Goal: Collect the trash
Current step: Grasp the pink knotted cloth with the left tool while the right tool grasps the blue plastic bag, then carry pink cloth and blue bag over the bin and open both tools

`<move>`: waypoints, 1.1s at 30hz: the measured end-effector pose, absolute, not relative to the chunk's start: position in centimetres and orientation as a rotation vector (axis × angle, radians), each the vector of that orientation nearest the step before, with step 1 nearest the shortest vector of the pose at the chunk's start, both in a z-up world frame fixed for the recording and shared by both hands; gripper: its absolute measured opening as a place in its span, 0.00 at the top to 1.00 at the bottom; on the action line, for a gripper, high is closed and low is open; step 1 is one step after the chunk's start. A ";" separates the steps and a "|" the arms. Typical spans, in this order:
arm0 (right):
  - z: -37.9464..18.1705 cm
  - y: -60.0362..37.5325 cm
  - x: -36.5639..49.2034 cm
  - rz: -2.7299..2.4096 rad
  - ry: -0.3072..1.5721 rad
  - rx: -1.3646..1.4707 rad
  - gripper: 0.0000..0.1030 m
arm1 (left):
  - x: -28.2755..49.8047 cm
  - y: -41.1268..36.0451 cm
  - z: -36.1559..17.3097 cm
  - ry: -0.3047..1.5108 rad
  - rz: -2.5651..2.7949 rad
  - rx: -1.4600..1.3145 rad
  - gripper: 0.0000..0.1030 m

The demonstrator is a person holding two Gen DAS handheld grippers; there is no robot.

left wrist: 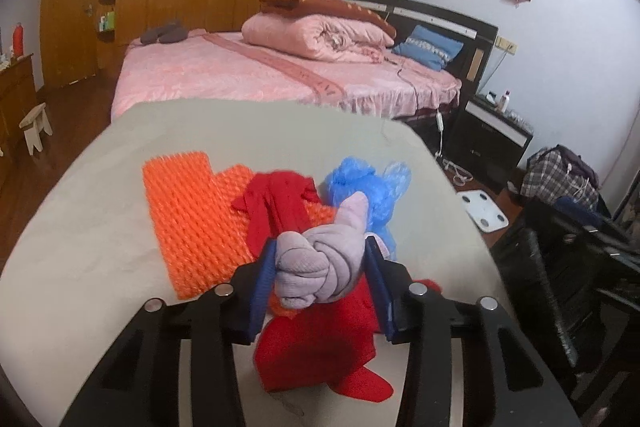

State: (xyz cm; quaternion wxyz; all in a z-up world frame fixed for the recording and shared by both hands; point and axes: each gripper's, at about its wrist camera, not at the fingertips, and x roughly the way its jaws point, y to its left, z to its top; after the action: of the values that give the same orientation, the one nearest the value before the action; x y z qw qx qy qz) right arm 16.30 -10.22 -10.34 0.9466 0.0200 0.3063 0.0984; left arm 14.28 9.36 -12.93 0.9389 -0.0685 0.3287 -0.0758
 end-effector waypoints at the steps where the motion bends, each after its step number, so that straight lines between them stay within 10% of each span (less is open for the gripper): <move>1: -10.4 -10.1 16.6 0.201 0.624 0.041 0.06 | 14.2 9.5 -12.6 0.663 -0.154 -0.140 0.58; 24: -15.6 -3.4 26.0 0.218 0.740 0.016 0.07 | 18.9 15.5 -12.6 0.619 0.006 -0.156 0.58; 33: -17.7 -1.5 27.5 0.321 0.845 0.001 0.40 | 19.9 15.8 -13.7 0.640 0.022 -0.156 0.58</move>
State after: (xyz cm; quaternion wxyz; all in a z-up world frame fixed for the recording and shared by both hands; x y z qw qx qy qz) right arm 27.46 -1.54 -17.69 0.8997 0.0004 0.4082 0.1549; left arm 19.93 15.81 -13.73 0.9463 -0.0766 0.3140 0.0107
